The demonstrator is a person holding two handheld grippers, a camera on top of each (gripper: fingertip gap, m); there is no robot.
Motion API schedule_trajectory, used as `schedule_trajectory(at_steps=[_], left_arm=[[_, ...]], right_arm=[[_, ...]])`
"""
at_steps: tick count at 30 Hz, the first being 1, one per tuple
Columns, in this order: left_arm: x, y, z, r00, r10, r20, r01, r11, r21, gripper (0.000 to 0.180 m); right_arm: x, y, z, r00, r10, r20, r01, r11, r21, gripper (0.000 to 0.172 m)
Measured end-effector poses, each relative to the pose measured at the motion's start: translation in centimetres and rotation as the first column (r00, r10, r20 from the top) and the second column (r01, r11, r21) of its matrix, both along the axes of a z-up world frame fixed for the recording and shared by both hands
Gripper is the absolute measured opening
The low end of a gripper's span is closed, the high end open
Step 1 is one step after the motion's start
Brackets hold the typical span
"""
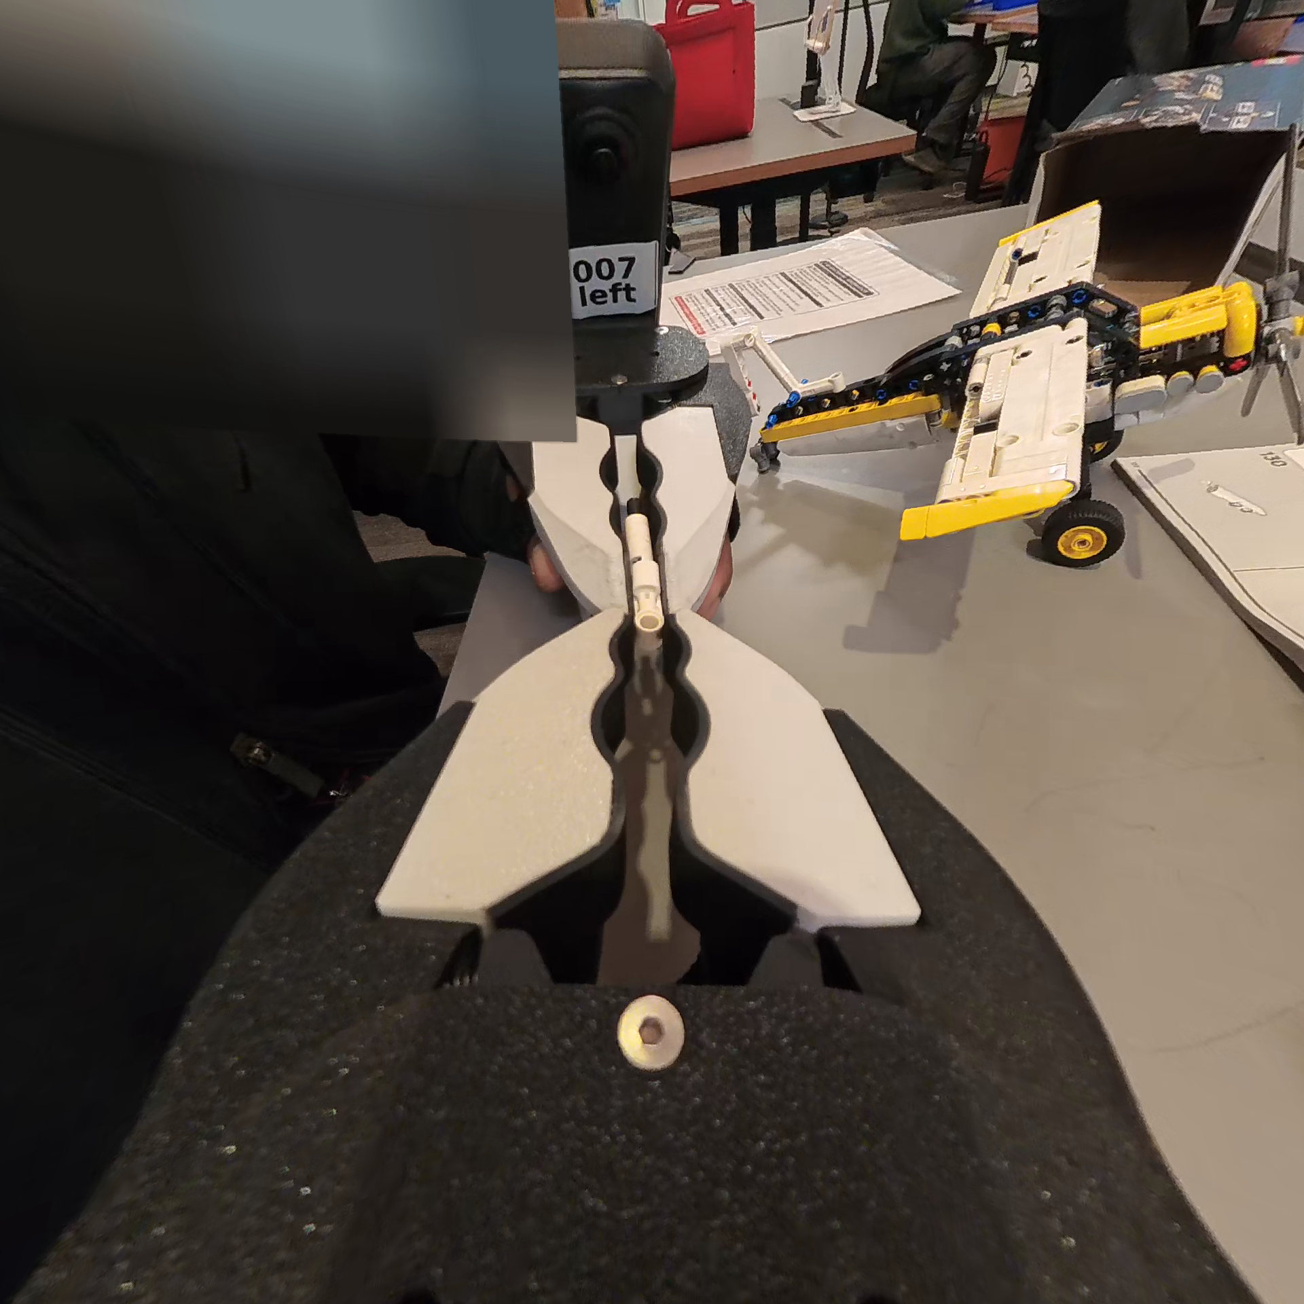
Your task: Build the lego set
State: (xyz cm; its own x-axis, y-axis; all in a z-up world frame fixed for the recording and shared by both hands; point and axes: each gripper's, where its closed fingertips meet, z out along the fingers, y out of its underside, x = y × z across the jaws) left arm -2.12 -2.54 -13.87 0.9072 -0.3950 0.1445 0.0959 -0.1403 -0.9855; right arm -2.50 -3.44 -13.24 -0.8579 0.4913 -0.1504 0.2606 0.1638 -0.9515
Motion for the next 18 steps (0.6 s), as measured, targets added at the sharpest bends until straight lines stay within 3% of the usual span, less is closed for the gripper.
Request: schedule_trajectory(at_steps=[18], left_arm=[[0.01, 0.02, -0.01, 1.0, -0.003, 0.005, 0.003, 1.0, 0.0, 0.007]], right_arm=[[-0.1, -0.12, 0.25, 1.0, -0.001, 0.005, 0.001, 0.999, -0.047, 0.007]])
